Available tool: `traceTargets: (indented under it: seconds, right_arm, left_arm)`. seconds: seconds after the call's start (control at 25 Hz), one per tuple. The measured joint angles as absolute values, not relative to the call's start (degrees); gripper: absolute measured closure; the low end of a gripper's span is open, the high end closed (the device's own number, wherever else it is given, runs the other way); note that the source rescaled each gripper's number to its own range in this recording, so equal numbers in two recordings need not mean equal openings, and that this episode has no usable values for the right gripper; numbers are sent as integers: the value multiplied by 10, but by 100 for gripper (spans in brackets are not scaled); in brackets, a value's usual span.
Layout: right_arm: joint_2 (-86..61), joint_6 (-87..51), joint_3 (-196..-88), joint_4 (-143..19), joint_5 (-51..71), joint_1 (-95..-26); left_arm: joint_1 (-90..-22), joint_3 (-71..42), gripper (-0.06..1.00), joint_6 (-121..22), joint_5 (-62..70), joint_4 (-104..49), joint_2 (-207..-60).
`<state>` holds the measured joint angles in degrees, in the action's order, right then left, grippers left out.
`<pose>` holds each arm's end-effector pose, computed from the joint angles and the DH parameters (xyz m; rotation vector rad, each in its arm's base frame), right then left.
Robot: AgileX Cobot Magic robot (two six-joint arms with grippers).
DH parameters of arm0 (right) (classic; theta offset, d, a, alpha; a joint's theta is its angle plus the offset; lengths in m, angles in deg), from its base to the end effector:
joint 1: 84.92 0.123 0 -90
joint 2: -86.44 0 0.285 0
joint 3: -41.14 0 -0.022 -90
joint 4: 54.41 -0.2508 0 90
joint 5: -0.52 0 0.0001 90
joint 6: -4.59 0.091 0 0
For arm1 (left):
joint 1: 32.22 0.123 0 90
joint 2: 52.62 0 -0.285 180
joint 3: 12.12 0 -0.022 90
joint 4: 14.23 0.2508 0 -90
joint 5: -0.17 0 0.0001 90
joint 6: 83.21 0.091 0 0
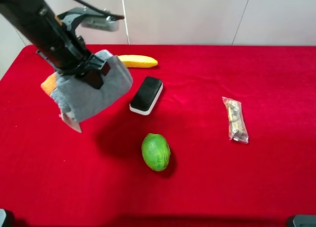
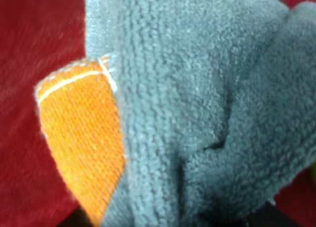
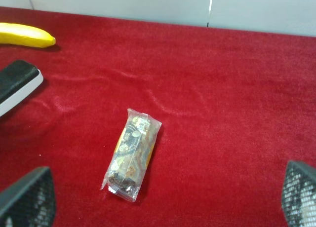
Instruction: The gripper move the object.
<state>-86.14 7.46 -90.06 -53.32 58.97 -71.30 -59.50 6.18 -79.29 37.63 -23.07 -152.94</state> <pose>-0.0033 -0.0023 0.2795 -0.1874 1.9961 0.1619 0.2795 -0.1537 0.2199 0.6013 2.6775 -0.2786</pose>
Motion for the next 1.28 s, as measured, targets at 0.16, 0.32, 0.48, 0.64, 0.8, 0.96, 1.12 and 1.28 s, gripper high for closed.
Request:
traceTargets:
  seconds: [0.16,0.32,0.48,0.64,0.8,0.96,1.12,1.28]
  right_arm:
    - [-861,75,-901,-533,590,-713]
    - [-861,75,-901,-533,590,-713]
    - [-861,75,-901,-533,590,-713]
    - [-861,75,-901,-533,590,-713]
    - [-861,75,-901,-533,590,-713]
    - [-861,75,-901,-533,590,-713]
    - [-861,75,-901,-533,590,-713]
    - [-861,75,-901,-533,590,-713]
  left_arm:
    - [-619,41,94,-798,368,-235,-1529]
    - [-641,23,94,-809,344,-235,-1530]
    - [-664,-11,94,-811,338,-237,-1550]
    - [-690,-64,94,-812,338,-242,-1603]
    - [-720,-132,94,-810,338,-244,-1660]
    - [-746,-209,94,-790,338,-244,-1714]
    - [-764,-292,94,-782,351,-244,-1768]
    - [-775,-363,94,-777,361,-244,-1818]
